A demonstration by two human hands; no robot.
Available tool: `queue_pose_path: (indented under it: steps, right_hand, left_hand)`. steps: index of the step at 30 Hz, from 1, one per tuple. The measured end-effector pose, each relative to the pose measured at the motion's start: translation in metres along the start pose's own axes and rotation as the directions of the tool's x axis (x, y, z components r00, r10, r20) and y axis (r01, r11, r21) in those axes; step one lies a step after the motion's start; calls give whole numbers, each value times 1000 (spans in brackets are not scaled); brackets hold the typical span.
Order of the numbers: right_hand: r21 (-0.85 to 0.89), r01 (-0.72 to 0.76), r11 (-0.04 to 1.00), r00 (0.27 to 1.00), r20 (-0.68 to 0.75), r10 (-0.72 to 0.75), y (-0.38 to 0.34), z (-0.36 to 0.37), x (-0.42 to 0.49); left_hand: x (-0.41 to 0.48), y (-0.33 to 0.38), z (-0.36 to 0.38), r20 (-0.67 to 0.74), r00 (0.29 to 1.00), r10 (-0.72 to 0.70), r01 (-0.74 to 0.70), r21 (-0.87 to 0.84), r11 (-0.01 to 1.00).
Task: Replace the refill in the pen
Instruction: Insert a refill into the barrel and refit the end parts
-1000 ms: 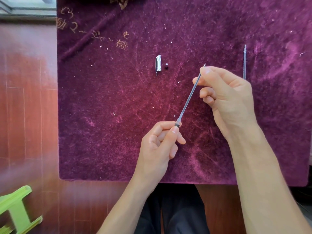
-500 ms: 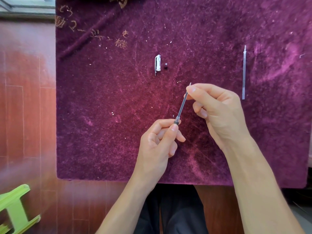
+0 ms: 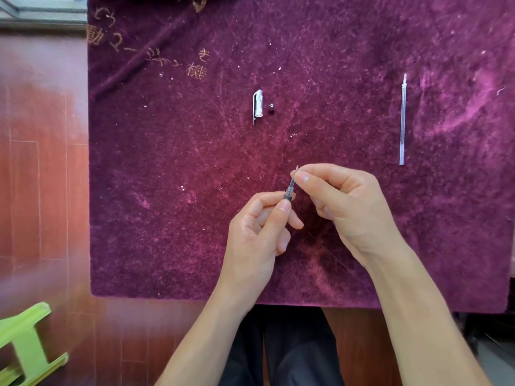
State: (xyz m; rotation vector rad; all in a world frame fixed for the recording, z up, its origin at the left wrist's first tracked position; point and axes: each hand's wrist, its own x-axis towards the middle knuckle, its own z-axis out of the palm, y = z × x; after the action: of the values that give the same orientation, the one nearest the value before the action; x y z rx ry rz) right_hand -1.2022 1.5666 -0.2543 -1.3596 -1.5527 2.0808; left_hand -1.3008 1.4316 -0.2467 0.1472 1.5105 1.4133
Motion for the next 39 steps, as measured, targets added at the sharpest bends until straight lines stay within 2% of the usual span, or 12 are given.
queue_pose_path:
  steps: [7,17,20,23,27,30,33,39]
  right_hand:
    - [-30,-12,999,996,90,15,2,-6,1]
    - [-28,-45,999,990,133,49,-5,-3,10]
    - [-24,-51,998,994,90,53,-10,-2,17]
    - [-149,69,986,997,-31,-74,-17,3,30]
    - [-394,203,896,947,-155,-282,-26,18,52]
    - [-540,255,802,914,-135,-382,-33,27,67]
    - [-615,288,735,894,-102,-435,-38,34,79]
    - [-661,286,694,896,-72,-438,-39,41,88]
  left_hand:
    - [6,2,2,-4,1000,-2,2,-7,1000]
    - [15,8,-1,-11,1000,6,-7,-14,1000]
    - [19,10,-4,-24,1000,1,-2,-20,1000]
    - [24,11,-7,-41,999,-3,2,-29,1000]
    - [28,12,-11,-61,998,-9,7,-39,999]
    - [29,14,-13,-70,998,-8,3,-58,998]
    - [30,14,-15,-76,997,-7,3,-52,999]
    - [31,16,-23,-86,996,-2,-2,-54,999]
